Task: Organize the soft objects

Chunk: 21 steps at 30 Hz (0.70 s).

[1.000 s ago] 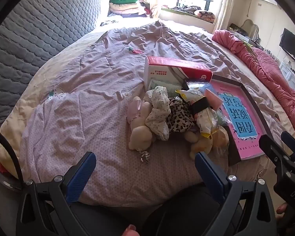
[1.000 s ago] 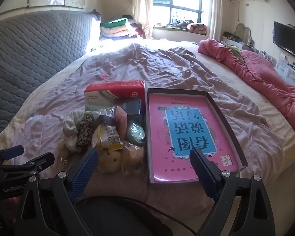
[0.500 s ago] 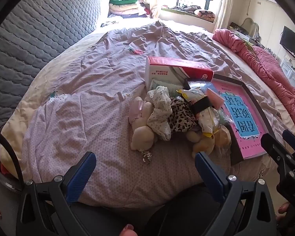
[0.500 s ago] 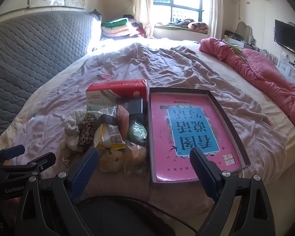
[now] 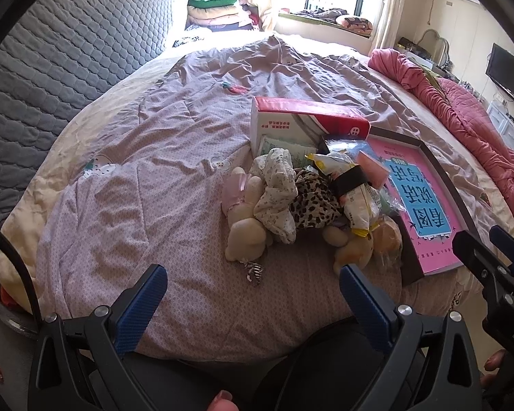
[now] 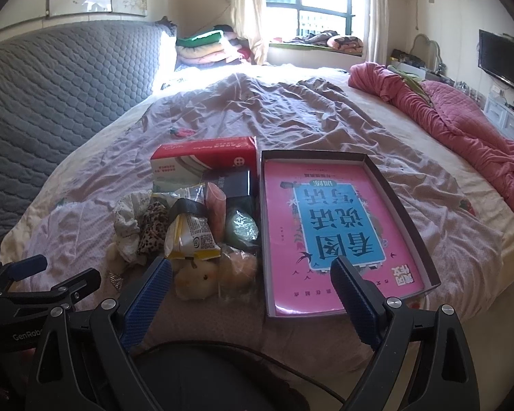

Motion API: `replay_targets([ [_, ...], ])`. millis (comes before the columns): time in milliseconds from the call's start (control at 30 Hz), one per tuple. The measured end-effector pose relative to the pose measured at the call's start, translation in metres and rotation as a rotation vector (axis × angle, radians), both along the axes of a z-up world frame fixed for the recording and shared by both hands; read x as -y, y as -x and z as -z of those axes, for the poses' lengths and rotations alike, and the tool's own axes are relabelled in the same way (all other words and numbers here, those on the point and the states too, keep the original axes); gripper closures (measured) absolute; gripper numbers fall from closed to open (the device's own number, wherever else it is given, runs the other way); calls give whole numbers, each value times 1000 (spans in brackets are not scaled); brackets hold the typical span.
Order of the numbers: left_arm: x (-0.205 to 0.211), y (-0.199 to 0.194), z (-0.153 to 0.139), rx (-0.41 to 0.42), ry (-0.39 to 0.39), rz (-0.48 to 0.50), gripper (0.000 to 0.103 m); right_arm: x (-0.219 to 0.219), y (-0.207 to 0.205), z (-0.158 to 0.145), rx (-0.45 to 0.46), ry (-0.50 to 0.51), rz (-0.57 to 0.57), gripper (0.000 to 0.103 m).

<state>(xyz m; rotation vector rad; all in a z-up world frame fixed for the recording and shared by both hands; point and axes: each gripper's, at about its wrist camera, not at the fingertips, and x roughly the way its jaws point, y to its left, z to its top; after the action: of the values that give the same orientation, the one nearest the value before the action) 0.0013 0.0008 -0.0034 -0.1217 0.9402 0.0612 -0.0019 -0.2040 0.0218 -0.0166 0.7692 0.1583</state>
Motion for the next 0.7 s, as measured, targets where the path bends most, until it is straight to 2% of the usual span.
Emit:
replay_targets([
  [700,3,0,2,-4,-2,8,2,0,-1,2,-3,-3,2,9],
])
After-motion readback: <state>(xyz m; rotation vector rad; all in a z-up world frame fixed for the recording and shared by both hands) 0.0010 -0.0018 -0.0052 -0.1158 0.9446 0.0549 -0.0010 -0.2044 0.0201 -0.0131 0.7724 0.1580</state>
